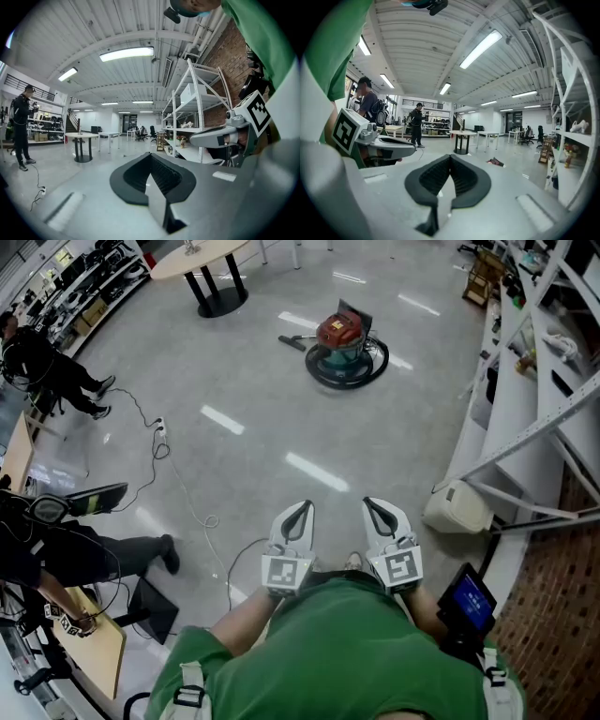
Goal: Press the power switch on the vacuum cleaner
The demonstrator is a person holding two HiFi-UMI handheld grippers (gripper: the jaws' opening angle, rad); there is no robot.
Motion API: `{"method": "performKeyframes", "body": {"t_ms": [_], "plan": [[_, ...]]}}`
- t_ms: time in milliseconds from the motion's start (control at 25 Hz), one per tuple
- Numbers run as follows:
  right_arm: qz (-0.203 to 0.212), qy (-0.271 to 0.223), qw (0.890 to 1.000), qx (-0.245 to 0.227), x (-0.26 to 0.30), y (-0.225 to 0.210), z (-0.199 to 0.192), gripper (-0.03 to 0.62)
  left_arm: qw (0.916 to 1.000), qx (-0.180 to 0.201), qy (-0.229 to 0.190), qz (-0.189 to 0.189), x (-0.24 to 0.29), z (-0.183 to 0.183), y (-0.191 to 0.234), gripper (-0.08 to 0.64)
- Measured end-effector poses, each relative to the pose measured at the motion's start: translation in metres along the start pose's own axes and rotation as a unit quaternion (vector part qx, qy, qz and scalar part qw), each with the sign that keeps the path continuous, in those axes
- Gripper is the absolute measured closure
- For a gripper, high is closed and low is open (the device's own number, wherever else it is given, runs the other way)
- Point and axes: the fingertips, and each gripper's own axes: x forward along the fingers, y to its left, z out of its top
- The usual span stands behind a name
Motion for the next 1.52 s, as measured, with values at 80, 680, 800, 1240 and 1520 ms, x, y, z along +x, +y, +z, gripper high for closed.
{"method": "performKeyframes", "body": {"t_ms": [80,680,800,1240,1520], "plan": [[-0.003,0.000,1.000,0.001,0.000,-0.001,0.000,0.589,1.0000,0.000,0.000,0.001,0.000,0.001,0.000,0.554],[-0.020,-0.006,1.000,0.009,0.011,0.017,0.006,0.589,0.9998,-0.009,-0.014,-0.012,-0.009,0.005,0.016,0.555],[-0.026,-0.004,1.000,0.008,0.019,0.024,0.007,0.589,0.9996,-0.016,-0.014,-0.016,-0.011,0.003,0.029,0.555],[-0.056,-0.006,0.998,-0.015,0.045,0.033,0.023,0.589,0.9992,-0.015,-0.018,-0.034,-0.005,0.003,0.063,0.555],[-0.065,-0.021,0.997,-0.042,0.066,0.014,0.032,0.589,0.9992,0.009,-0.018,-0.034,0.024,0.009,0.071,0.555]]}}
